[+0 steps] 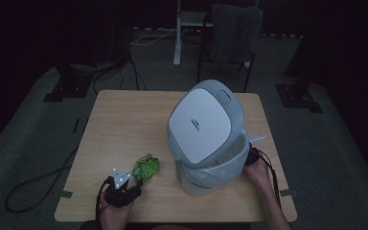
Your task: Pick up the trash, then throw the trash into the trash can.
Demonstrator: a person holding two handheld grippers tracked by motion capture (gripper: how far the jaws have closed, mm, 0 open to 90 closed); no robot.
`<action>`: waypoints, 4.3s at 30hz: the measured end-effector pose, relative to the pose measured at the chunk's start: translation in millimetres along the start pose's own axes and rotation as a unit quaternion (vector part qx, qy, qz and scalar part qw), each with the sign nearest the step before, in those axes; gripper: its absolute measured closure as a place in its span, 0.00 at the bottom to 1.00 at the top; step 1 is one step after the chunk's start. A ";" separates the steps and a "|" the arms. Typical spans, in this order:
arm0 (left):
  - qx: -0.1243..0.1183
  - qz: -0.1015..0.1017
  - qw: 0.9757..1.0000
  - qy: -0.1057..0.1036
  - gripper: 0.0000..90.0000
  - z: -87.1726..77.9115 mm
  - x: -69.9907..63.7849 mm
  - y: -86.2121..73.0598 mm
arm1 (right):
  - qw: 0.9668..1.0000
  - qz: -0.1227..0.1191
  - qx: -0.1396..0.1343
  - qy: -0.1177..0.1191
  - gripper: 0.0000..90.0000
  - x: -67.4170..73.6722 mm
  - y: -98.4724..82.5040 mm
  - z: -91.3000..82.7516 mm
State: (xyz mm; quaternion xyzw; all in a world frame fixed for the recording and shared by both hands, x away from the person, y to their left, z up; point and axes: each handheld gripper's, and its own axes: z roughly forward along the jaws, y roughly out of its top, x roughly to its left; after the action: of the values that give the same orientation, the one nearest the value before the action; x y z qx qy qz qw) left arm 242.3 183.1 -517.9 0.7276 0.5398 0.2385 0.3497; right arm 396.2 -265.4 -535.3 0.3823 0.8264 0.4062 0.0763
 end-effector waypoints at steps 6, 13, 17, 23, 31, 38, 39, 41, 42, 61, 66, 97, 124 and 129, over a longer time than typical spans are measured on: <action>0.002 0.007 1.000 0.002 0.70 7.8 5.4 12.3 | 1.000 0.000 0.000 0.002 1.00 -0.4 -0.2 0.0; 0.007 0.001 1.000 0.007 0.66 9.6 6.8 14.6 | 1.000 0.000 0.000 0.002 1.00 -0.5 -0.2 0.0; 0.015 -0.011 1.000 0.009 0.64 9.4 6.8 9.2 | 1.000 -0.001 -0.001 0.002 1.00 -0.6 -0.3 0.0; 0.023 -0.007 1.000 0.013 0.84 12.9 11.7 11.9 | 1.000 -0.002 0.000 0.001 1.00 -0.4 -0.2 0.0; 0.016 0.004 1.000 0.006 0.77 9.7 13.2 16.5 | 1.000 -0.002 -0.001 0.003 1.00 -0.8 -0.3 0.0; 0.013 0.003 1.000 -0.004 0.92 9.7 14.8 20.2 | 1.000 -0.002 -0.001 0.003 1.00 -0.8 -0.4 0.0; 0.014 0.005 1.000 -0.006 0.92 10.0 15.6 21.5 | 1.000 -0.002 -0.001 0.003 1.00 -1.1 -0.4 0.0; 0.011 0.006 1.000 -0.009 0.92 10.4 16.9 24.8 | 1.000 -0.002 -0.002 0.004 1.00 -1.1 -0.6 0.0; 0.010 0.006 1.000 -0.010 0.92 10.3 17.5 27.0 | 1.000 -0.002 -0.002 0.004 1.00 -1.2 -0.6 0.0; -0.040 0.038 0.997 -0.059 0.92 18.0 38.5 90.0 | 1.000 -0.002 -0.001 0.004 1.00 -1.2 -0.4 0.0; -0.050 0.049 0.995 -0.067 0.92 19.2 45.0 109.8 | 1.000 -0.001 -0.001 0.005 1.00 -1.3 -0.5 0.0; -0.121 0.102 0.977 -0.141 0.92 -1.8 43.2 224.5 | 1.000 0.003 -0.002 0.008 1.00 -2.2 -0.5 0.0; -0.130 0.138 0.958 -0.214 0.92 4.8 18.0 276.4 | 1.000 0.000 -0.001 0.010 1.00 -2.8 -0.6 0.0; -0.132 0.145 0.955 -0.222 0.92 3.7 11.6 283.6 | 1.000 0.001 -0.002 0.010 1.00 -3.0 -0.7 0.0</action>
State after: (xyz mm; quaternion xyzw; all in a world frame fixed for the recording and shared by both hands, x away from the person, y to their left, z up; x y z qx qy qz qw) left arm 424.0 144.3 -303.3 0.7804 0.3007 0.1881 0.5150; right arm 397.9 -267.7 -536.4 0.3786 0.8261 0.4119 0.0682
